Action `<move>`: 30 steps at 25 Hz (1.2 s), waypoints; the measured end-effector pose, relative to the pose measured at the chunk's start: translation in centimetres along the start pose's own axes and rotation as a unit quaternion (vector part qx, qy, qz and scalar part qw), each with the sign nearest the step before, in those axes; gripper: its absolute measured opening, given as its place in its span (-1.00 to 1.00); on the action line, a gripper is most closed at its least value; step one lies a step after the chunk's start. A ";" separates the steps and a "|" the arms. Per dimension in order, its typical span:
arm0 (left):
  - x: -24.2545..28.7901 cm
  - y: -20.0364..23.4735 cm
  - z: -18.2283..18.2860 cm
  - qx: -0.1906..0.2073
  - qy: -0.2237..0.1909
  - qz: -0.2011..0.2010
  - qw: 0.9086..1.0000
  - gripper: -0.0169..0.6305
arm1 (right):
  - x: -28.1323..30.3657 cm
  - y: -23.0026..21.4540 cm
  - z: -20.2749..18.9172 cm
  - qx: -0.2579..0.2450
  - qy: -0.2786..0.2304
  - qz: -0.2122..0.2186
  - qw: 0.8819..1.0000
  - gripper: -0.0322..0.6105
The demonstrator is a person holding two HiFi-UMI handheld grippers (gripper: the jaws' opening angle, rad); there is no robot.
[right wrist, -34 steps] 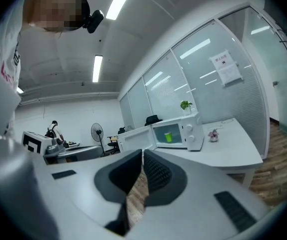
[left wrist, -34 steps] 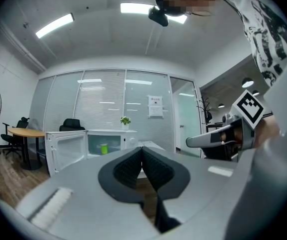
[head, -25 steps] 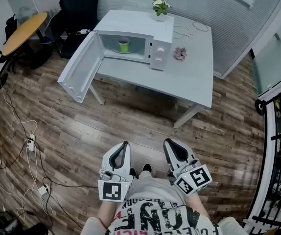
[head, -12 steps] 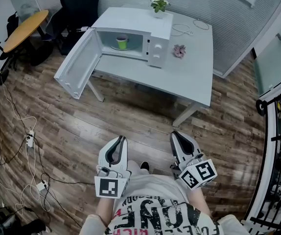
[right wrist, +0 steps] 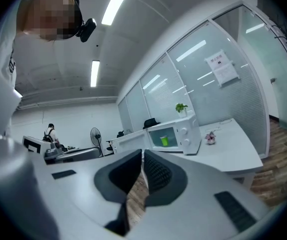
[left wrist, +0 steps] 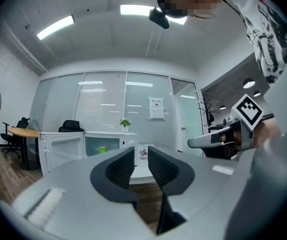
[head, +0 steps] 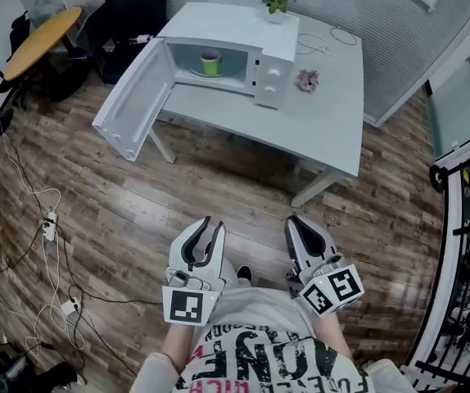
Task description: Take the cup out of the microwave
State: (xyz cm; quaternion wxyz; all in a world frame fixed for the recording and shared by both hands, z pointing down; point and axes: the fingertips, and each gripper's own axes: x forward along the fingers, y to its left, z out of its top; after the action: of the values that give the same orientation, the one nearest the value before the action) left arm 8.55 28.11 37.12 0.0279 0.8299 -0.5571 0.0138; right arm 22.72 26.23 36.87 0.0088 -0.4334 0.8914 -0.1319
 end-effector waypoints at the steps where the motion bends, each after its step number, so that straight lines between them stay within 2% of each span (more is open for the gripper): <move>1: 0.2 0.7 -0.3 -0.006 0.005 0.002 1.000 -0.66 | 0.6 0.3 -0.2 0.001 0.002 0.001 1.000 -0.83; 4: 1.3 3.5 -1.4 -0.025 0.017 0.007 1.000 -0.69 | 2.7 0.9 -0.4 0.004 0.006 -0.001 1.000 -0.83; 8: 3.0 7.2 -1.5 -0.051 0.021 -0.006 0.998 -0.71 | 6.3 1.6 0.1 0.008 0.006 -0.005 1.000 -0.83; 17: 5.9 14.9 -0.2 -0.055 0.016 -0.025 0.998 -0.71 | 13.8 3.9 0.9 0.013 -0.002 -0.006 1.000 -0.83; 25: 7.1 17.2 -0.9 -0.046 0.028 -0.049 0.997 -0.71 | 17.0 3.8 0.5 0.020 0.002 -0.022 1.000 -0.83; 30: 7.6 18.2 -1.6 -0.049 0.038 -0.046 0.997 -0.71 | 18.0 3.4 0.4 0.023 0.004 -0.028 0.999 -0.83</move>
State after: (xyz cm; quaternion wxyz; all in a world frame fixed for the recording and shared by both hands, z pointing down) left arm -5.36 14.28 39.67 0.0901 0.8511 -0.5169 0.0164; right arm 8.91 14.22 37.40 0.0111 -0.4571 0.8759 -0.1543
